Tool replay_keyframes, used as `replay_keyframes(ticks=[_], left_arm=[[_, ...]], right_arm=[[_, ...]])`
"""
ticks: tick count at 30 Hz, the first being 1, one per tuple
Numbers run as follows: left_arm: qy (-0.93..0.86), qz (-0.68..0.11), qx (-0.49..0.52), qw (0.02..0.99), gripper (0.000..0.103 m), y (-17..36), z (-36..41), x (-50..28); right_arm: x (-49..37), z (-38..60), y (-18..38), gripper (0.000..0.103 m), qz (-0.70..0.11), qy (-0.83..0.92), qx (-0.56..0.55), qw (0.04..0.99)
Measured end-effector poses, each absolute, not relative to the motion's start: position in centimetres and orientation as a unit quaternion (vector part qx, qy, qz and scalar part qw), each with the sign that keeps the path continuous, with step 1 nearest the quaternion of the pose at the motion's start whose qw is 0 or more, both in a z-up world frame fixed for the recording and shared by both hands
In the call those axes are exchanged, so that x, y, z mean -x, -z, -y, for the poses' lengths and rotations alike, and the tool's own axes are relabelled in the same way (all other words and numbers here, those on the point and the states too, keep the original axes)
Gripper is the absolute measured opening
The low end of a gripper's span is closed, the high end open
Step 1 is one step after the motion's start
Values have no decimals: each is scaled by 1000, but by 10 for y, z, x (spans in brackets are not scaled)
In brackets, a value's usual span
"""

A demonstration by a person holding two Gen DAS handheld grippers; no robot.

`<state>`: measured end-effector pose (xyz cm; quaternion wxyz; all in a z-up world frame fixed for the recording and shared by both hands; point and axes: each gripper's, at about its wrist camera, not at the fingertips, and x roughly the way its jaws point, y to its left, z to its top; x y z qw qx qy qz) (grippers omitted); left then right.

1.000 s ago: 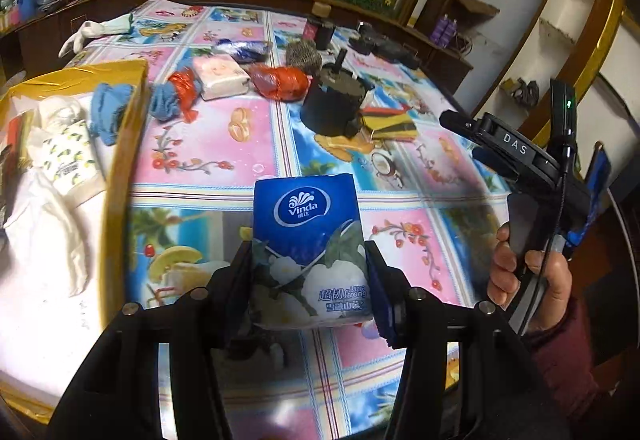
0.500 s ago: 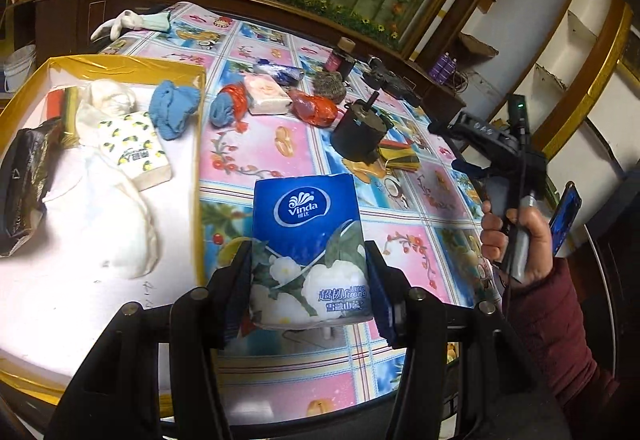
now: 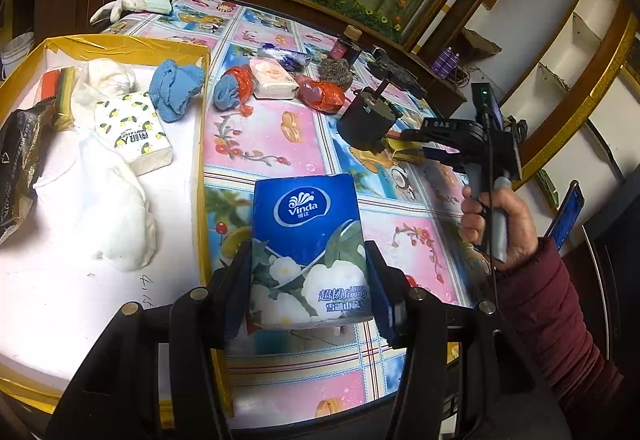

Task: Organize soft objects

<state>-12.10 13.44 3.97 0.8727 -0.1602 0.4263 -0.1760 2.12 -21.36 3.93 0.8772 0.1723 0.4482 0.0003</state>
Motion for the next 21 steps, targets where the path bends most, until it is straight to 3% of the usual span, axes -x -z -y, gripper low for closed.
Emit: replay_keyframes(ticks=[2, 10, 16, 18, 21], left_arm=[[176, -429, 159, 871, 51, -38, -133, 120], [186, -433, 149, 869, 51, -39, -119, 129], [192, -427, 143, 872, 51, -46, -113, 142], [193, -425, 140, 873, 51, -48, -113, 145], [192, -425, 140, 873, 51, -49, -113, 150]], right_arm=[[-18, 206, -38, 44, -453, -15, -157, 878], [61, 188, -37, 45, -481, -43, -88, 871], [107, 206, -50, 58, -474, -99, -137, 864], [113, 218, -58, 76, -450, -79, -122, 881], [119, 227, -65, 79, -432, -69, -114, 892]])
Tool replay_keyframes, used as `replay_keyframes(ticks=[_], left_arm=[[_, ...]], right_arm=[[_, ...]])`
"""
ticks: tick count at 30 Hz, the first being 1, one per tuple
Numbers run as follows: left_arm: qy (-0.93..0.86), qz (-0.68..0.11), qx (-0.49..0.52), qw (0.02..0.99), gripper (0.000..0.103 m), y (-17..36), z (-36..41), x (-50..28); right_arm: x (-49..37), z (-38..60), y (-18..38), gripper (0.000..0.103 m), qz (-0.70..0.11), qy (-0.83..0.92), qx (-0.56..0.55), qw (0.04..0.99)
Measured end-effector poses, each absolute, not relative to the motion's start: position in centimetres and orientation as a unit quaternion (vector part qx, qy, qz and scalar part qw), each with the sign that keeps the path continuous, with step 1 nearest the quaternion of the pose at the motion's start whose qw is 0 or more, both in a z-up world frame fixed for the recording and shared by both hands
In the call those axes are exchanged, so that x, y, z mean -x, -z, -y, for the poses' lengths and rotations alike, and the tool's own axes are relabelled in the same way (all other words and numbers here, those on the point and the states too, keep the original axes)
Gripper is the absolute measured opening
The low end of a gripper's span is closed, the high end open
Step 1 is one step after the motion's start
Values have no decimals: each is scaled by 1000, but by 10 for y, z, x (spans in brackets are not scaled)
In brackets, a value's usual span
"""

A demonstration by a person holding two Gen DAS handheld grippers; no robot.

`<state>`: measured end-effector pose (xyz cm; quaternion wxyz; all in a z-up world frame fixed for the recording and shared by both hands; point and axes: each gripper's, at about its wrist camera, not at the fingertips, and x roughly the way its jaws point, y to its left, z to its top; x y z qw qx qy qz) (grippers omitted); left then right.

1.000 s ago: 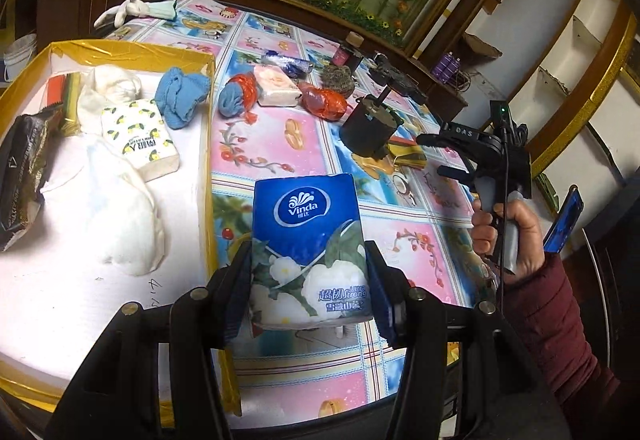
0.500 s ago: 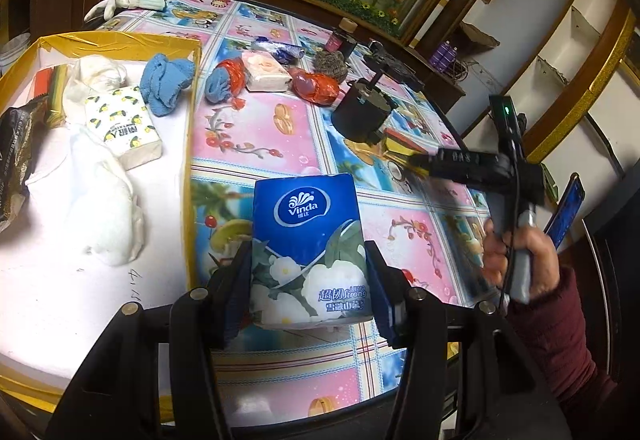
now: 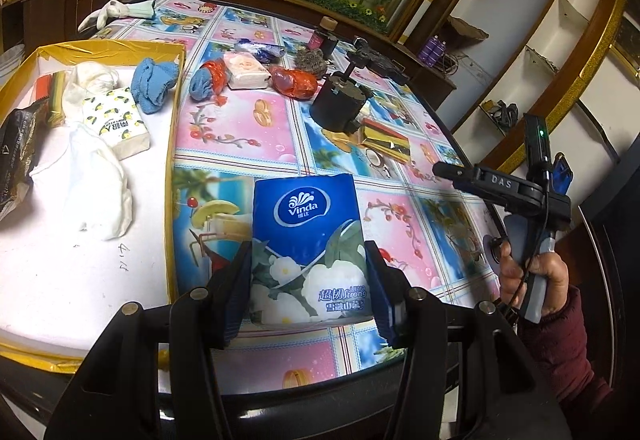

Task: Organize soft objects

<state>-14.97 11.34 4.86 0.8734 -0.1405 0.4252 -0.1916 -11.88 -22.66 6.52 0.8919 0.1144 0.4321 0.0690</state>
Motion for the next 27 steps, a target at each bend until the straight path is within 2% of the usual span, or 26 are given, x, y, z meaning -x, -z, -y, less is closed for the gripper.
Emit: replay_keyframes(ticks=[8, 14, 23, 27], left_arm=[[184, -427, 136, 875, 51, -50, -114, 157], [174, -428, 139, 876, 51, -50, -122, 157], [184, -433, 140, 871, 51, -43, -117, 156], [181, -429, 144, 873, 51, -46, -122, 158]], right_arm=[[80, 206, -61, 80, -411, -64, -101, 904], [28, 195, -32, 71, -459, -87, -126, 875], [56, 205, -23, 70, -500, -192, -231, 812], [71, 234, -30, 72, -470, -192, -260, 821]])
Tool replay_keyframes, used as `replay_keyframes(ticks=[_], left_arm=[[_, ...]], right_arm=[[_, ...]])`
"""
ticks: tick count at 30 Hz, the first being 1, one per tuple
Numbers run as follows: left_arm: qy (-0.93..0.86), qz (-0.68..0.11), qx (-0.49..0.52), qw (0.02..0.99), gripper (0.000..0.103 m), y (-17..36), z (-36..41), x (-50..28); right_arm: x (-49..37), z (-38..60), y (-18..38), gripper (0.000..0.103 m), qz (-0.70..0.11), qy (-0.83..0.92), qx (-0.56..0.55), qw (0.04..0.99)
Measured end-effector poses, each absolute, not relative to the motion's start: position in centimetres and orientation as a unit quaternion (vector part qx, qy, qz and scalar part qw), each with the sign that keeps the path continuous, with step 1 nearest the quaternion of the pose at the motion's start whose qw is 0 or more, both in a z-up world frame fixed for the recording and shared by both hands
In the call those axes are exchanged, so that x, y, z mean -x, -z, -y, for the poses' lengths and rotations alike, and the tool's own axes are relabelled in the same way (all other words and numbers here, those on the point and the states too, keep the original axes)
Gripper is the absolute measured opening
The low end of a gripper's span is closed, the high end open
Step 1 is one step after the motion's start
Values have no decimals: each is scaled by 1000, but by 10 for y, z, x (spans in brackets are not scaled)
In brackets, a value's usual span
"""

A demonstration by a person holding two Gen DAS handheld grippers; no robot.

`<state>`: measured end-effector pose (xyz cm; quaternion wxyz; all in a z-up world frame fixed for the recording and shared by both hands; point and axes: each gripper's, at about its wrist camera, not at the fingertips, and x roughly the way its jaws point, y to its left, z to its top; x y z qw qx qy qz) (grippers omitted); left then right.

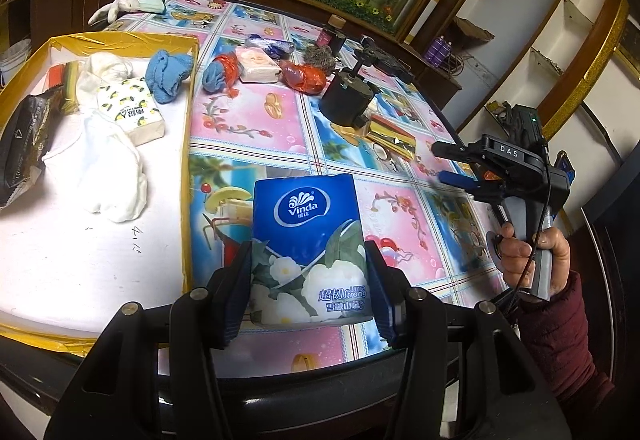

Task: Organize soft objects

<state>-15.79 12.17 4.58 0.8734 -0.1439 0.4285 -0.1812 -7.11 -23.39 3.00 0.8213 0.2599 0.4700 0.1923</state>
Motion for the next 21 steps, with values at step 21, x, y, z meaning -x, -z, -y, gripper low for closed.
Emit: replay_keyframes(ticks=[21], left_arm=[[175, -427, 141, 876, 51, -47, -126, 161]], right_arm=[[-9, 110, -14, 86, -446, -111, 145, 876]])
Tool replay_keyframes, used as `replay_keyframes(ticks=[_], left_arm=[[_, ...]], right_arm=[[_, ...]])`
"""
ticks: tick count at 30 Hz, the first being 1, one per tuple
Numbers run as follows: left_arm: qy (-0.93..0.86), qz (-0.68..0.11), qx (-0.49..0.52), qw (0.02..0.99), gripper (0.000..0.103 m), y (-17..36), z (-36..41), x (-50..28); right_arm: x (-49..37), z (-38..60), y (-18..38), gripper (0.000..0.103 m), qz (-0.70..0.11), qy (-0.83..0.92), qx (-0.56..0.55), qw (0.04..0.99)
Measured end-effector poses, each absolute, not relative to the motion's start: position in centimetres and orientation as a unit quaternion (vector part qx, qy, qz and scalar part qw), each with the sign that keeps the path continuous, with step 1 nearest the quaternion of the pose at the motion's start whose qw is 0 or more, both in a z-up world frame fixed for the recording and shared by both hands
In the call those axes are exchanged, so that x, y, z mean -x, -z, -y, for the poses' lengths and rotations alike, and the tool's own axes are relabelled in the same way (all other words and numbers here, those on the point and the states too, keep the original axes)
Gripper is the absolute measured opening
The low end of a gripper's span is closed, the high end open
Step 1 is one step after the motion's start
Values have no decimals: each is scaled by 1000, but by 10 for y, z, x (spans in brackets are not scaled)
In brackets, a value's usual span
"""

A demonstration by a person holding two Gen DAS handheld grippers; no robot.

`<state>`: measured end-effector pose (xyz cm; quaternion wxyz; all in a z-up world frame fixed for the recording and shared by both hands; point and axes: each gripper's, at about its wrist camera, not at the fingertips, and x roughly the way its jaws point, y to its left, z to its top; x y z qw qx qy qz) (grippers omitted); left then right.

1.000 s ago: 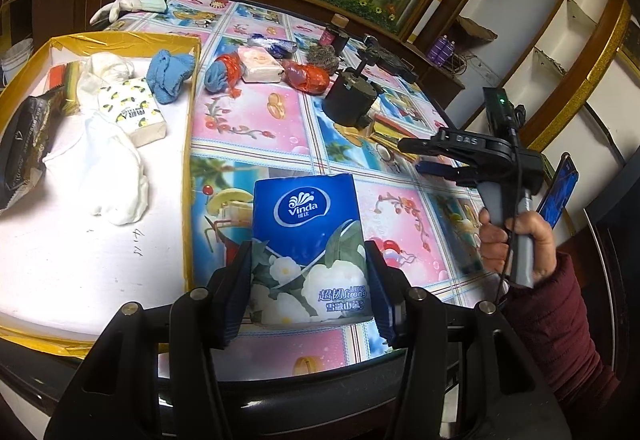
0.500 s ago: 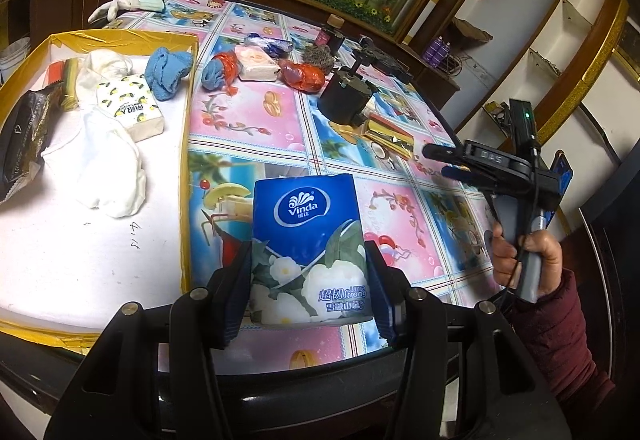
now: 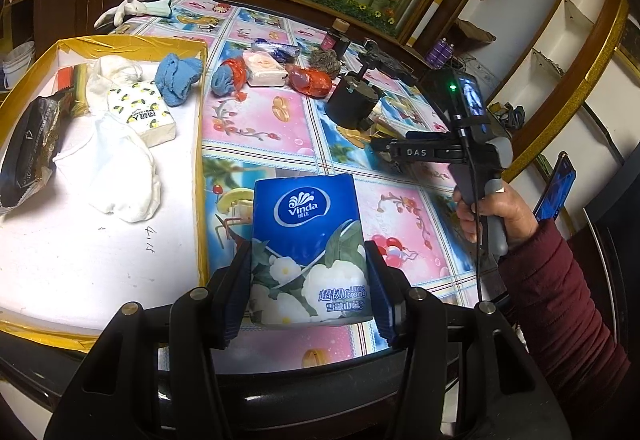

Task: Organize soft objects

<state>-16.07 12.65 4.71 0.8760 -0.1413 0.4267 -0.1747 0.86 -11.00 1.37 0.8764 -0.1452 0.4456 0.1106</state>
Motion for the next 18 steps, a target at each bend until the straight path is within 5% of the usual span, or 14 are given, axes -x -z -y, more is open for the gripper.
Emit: replay_keyframes(ticks=[3, 6, 18], left_arm=[[175, -428, 143, 875, 51, -45, -124, 160], [172, -425, 147, 876, 51, -46, -124, 161], [110, -367, 170, 908, 51, -78, -186, 179]], right_arm=[[-5, 128, -16, 53, -443, -98, 104, 885], [4, 144, -24, 37, -445, -107, 50, 888], [69, 179, -55, 19, -414, -83, -29, 906]])
